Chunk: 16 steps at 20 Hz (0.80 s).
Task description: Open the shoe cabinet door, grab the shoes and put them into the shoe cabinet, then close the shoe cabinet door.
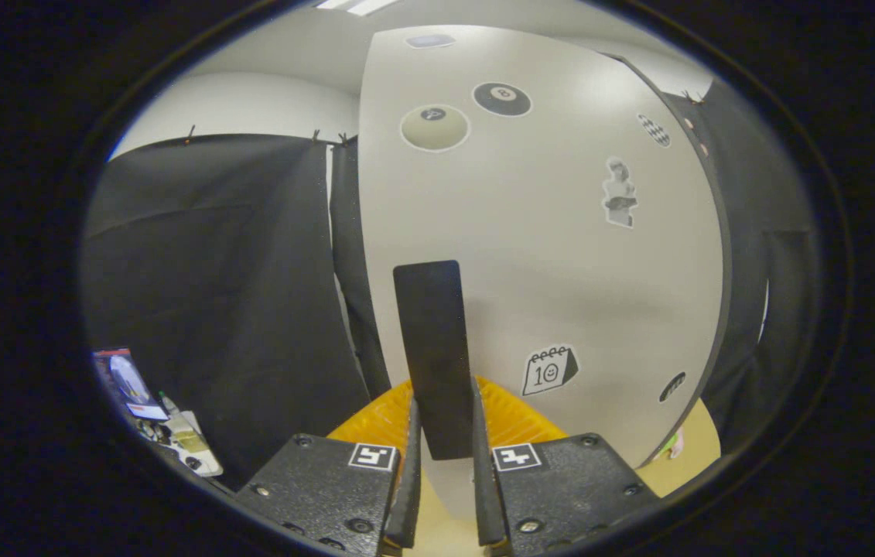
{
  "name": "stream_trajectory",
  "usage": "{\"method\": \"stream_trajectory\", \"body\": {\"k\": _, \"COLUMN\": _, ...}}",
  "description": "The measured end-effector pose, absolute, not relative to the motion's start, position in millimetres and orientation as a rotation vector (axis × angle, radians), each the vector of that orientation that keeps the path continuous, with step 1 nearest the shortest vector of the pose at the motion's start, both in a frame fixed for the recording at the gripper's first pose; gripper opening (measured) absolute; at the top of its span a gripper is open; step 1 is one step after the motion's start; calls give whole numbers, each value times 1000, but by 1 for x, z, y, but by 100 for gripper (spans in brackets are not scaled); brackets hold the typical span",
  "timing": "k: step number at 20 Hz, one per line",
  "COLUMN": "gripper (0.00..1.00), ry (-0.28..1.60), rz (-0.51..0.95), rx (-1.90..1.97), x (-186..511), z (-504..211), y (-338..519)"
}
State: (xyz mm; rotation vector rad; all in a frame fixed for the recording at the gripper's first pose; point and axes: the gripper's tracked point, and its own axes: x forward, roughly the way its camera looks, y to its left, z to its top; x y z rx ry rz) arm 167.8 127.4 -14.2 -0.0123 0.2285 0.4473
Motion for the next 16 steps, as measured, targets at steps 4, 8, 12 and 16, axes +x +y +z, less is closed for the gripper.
{"method": "stream_trajectory", "body": {"k": 4, "gripper": 32, "ry": 251, "rz": 487, "rx": 18, "x": 162, "z": -15, "y": 123}}
{"method": "stream_trajectory", "body": {"k": 8, "gripper": 32, "ry": 253, "rz": 511, "rx": 3, "x": 159, "z": -14, "y": 118}}
{"method": "stream_trajectory", "body": {"k": 12, "gripper": 32, "ry": 290, "rz": 524, "rx": 39, "x": 155, "z": -13, "y": 114}}
{"method": "stream_trajectory", "body": {"k": 16, "gripper": 32, "ry": 297, "rz": 547, "rx": 35, "x": 143, "z": -11, "y": 101}}
